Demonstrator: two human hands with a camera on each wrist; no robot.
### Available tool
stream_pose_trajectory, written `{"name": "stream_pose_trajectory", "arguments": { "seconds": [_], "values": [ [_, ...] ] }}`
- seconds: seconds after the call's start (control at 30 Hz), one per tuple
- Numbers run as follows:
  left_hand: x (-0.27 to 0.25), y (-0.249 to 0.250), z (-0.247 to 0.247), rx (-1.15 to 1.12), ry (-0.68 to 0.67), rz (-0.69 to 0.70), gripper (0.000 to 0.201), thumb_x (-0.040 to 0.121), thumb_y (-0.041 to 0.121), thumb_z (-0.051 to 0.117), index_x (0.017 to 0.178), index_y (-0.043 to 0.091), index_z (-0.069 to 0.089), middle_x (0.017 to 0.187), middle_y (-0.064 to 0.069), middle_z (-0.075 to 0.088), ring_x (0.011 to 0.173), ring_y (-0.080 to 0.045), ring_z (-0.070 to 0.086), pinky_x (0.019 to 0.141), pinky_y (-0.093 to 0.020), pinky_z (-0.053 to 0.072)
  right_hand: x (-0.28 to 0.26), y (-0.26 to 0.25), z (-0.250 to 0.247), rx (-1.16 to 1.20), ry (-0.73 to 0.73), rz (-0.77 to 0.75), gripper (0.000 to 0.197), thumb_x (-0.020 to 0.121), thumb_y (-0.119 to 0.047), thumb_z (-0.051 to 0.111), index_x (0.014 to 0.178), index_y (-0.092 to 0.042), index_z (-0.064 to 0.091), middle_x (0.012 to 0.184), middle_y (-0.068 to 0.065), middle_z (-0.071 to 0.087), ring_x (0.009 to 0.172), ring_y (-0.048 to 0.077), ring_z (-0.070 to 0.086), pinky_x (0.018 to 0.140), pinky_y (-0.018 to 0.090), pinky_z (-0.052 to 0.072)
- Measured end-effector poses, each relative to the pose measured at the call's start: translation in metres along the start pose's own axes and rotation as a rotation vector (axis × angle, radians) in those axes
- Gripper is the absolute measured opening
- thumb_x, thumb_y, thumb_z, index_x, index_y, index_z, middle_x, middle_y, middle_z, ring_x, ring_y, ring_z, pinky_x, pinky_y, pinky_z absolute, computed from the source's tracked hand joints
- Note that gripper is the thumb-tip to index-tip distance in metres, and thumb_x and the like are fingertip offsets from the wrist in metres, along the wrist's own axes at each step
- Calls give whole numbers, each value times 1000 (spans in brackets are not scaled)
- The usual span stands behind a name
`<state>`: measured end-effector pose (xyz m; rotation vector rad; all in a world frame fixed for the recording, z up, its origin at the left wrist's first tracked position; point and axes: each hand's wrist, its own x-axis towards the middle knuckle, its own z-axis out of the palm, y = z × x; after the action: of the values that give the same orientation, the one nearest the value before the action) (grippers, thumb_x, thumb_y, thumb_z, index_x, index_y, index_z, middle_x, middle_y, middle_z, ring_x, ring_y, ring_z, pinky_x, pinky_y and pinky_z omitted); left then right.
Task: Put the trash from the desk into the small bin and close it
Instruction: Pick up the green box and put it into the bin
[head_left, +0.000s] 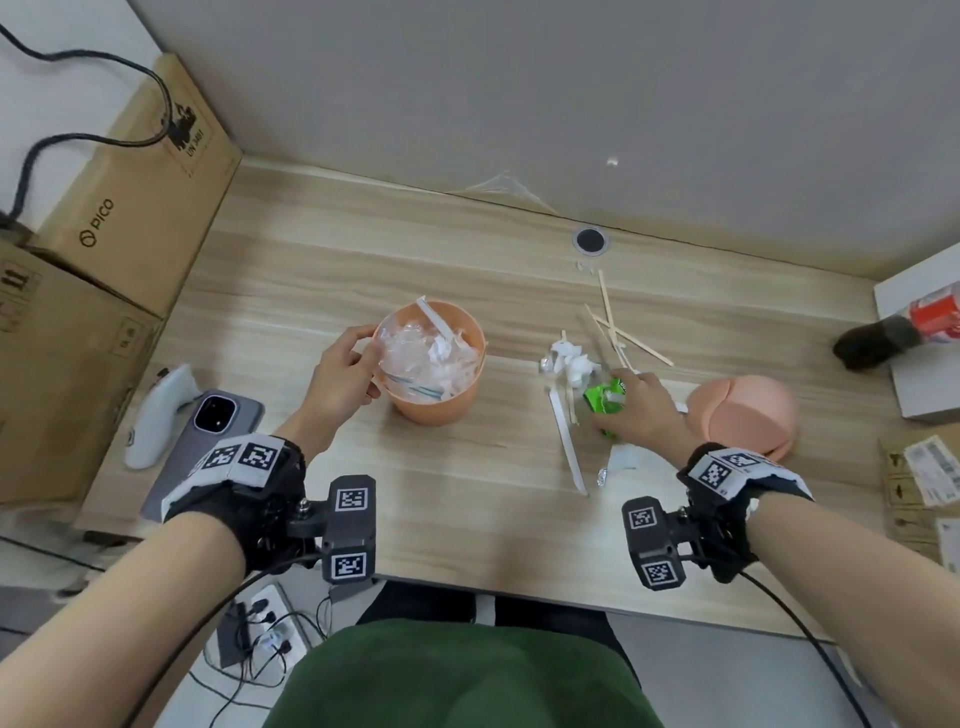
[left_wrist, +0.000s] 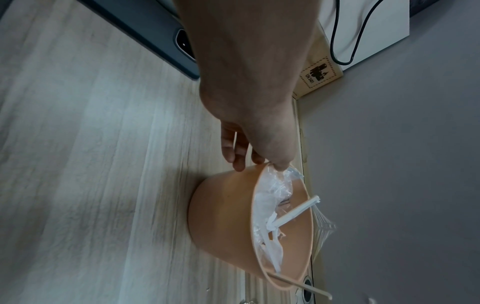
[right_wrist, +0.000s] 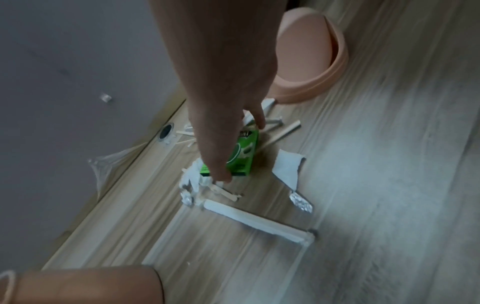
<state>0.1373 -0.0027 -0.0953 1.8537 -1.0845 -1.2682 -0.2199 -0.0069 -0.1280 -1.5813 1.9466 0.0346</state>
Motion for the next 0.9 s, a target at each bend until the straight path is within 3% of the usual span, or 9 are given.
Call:
{"name": "stream_pose_trajectory", "arguments": {
  "seconds": [0.07,0.17,0.27,0.33,0.47,0.6,0.73,0.87,0.9],
  "values": [
    [1,1,1,1,2,7,25,100,36,47,123,30,57,86,-5,62,63,-18,57,63,-28,47,-2,-2,-15,13,-29,0,69,77,-32,70,138,-14,43,126,19,52,115,35,52,90,33,41],
    [2,3,2,0,1,14,25,101,34,46,123,29,56,87,-6,63,65,-20,57,63,-28,48,-7,-10,-38,78,-63,-28,51,86,-37,61,131,-16,49,118,-1,54,110,24,53,82,26,36],
    [3,5,4,4,-7,19,24,101,34,46,122,28,56,86,-6,62,66,-21,57,62,-28,48,-9,-18,-55,183,-57,-24,9,90,-21,51,94,-22,59,91,8,64,82,26,61,72,30,46],
    [4,6,4,8,-13,23,25,101,34,45,123,27,56,85,-6,62,66,-21,58,62,-28,48,-10,-23,-62,151,-63,-35,10,89,-18,49,84,-17,57,79,11,66,74,30,64,67,32,50],
    [6,5,3,6,-30,19,24,101,33,46,122,27,56,84,-5,62,65,-21,58,62,-28,48,-14,-32,-70,73,-112,-61,18,91,-21,53,73,-21,54,87,17,72,84,31,68,79,35,52],
    [10,3,2,-2,-41,1,27,101,32,47,125,26,57,88,-10,62,65,-21,58,61,-27,47,-17,-40,-81,101,-112,-102,4,90,-17,57,91,-13,58,91,14,72,83,29,70,81,38,55],
    [10,2,2,-9,-46,5,28,101,32,46,126,25,56,88,-10,61,66,-22,59,60,-27,48,-21,-64,-99,301,-80,-197,25,90,-11,59,112,-13,47,105,11,64,67,13,70,63,28,59],
    [9,2,3,-23,-55,1,28,101,34,46,126,26,56,89,-10,62,68,-21,58,62,-28,48,-32,-113,-113,372,-3,-363,38,90,-10,59,118,-17,35,105,7,57,80,26,70,70,45,60],
    [9,2,4,-27,-59,0,27,101,34,46,125,26,56,88,-8,61,68,-22,58,62,-29,49,-36,-126,-112,362,6,-418,42,90,-10,59,121,-17,32,103,4,55,79,25,69,68,45,60]
  ]
}}
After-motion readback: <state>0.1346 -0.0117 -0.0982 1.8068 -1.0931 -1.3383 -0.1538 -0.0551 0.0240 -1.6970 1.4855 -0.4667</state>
